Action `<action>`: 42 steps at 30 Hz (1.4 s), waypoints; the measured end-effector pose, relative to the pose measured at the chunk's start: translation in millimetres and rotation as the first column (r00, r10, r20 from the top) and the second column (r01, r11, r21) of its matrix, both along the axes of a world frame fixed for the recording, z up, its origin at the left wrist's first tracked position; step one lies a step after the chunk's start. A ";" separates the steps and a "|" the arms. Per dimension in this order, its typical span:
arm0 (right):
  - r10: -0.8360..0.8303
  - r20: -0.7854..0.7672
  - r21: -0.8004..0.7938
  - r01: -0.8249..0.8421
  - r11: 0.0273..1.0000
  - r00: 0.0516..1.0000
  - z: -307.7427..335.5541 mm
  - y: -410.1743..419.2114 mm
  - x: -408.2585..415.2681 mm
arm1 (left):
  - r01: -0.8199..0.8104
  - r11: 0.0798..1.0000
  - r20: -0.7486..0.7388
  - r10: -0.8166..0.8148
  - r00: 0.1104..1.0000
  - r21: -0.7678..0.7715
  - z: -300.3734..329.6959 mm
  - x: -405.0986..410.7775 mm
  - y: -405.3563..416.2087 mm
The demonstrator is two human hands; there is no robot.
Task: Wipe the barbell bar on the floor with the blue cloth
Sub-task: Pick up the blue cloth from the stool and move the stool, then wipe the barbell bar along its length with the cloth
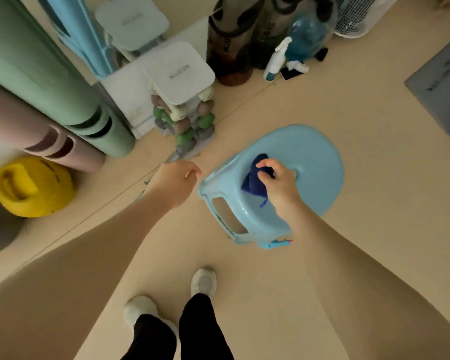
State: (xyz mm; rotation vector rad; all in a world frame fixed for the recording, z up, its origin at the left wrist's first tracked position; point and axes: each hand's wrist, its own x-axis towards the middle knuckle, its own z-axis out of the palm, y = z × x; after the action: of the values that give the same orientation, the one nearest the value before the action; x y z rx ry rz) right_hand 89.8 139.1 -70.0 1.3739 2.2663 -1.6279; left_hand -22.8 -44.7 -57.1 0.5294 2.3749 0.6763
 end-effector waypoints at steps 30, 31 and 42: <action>0.176 0.001 -0.351 -0.165 0.922 0.984 -228.2 -183.6 -204.2 | -0.556 0.764 0.778 0.115 0.618 0.329 -280.8 -70.3 -164.7; 0.150 0.016 -0.383 -0.132 0.914 0.989 -245.6 -178.5 -207.3 | -0.587 0.750 0.782 0.154 0.604 0.305 -300.8 -71.3 -158.2; 0.691 -0.015 -0.070 -0.690 0.720 0.722 -383.9 -165.8 -216.6 | -0.881 0.385 0.802 0.412 0.433 0.277 -411.2 -99.8 -119.4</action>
State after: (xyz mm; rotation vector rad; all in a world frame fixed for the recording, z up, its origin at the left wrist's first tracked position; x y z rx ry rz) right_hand -126.8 -26.7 -453.9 0.3877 2.2608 -1.3823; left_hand -122.6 -164.1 -468.3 -0.5169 1.5073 1.8471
